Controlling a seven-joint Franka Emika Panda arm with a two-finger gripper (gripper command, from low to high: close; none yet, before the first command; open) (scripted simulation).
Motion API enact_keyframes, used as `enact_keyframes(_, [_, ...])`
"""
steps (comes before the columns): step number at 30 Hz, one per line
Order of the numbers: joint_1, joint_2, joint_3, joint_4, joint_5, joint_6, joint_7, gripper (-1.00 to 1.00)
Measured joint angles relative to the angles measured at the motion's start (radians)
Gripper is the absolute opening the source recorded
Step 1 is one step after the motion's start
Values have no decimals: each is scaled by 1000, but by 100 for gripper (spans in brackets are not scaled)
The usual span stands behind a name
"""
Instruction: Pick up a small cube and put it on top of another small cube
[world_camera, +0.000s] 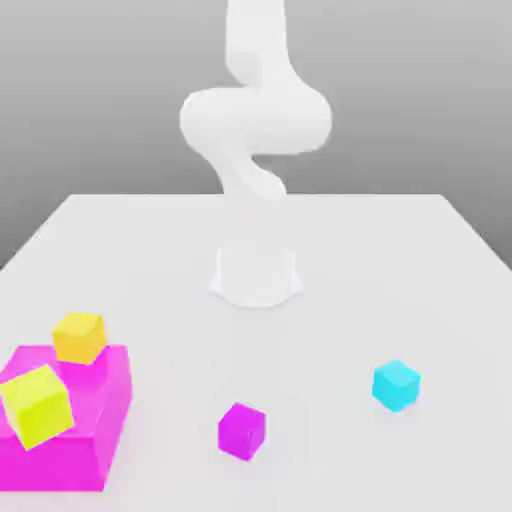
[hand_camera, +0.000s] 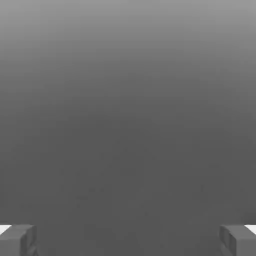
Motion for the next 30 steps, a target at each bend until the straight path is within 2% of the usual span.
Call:
enact_keyframes(12, [199, 450, 135, -282, 73, 303, -57, 0])
enact_keyframes(16, [245, 596, 195, -374, 53, 402, -43, 0])
enact_keyframes(19, [288, 706, 224, -443, -10, 476, 0, 0])
enact_keyframes(21, [313, 781, 208, -460, -76, 529, 46, 0])
enact_keyframes(24, [372, 890, 131, -447, -163, 614, 110, 0])
enact_keyframes(27, [446, 999, 47, -426, -209, 702, 146, 0])
enact_keyframes(28, [457, 1017, 35, -423, -214, 717, 150, -100])
enact_keyframes(30, [457, 1017, 35, -423, -214, 717, 150, -100])
